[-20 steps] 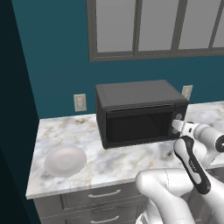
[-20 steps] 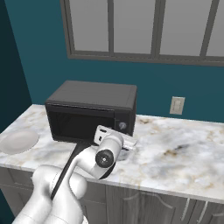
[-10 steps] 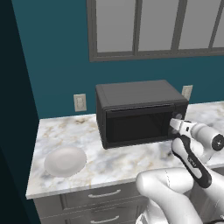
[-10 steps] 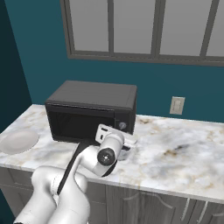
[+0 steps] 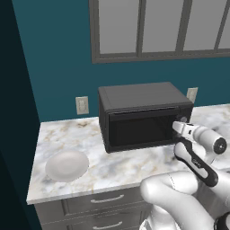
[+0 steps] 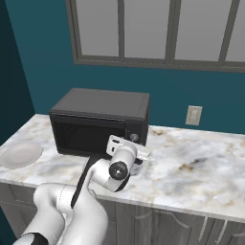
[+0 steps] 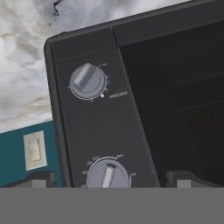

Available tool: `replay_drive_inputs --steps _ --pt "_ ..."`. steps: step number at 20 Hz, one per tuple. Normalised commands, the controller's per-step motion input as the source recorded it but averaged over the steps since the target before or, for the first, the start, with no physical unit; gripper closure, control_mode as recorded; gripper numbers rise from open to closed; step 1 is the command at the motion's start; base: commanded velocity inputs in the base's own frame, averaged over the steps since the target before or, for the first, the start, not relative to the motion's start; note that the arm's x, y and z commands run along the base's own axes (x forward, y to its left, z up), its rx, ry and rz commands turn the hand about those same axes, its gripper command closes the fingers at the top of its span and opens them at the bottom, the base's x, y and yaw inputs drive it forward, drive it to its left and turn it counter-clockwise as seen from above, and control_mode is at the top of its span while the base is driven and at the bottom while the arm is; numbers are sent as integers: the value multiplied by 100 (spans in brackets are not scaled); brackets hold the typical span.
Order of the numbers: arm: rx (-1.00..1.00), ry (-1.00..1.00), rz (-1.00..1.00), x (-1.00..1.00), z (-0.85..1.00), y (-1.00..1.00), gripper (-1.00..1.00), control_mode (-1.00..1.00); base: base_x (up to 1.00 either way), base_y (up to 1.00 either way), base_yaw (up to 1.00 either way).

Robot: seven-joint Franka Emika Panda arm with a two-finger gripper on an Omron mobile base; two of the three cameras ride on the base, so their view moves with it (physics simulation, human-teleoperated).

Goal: Pull the toaster oven rack outwards. Pick up the baguette from the plate and place it on the toaster oven rack. Close the toaster oven door fully and set the temperature to the lowest setting.

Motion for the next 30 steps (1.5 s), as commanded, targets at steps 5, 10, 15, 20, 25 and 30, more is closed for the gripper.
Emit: replay_drive_inputs --steps 5,10,15,20,25,30 --pt "0 -2 0 18 -11 0 -100 -100 0 0 0" --pt "0 -5 0 16 -8 0 -100 -100 0 0 0" --pt "0 -6 0 12 -7 0 -100 -100 0 0 0" --pt "0 -5 0 5 -9 -1 -100 -100 0 0 0" --pt "0 -5 0 1 -11 -8 -100 -100 0 0 0" --pt "0 -6 0 5 -8 -6 -100 -100 0 0 0"
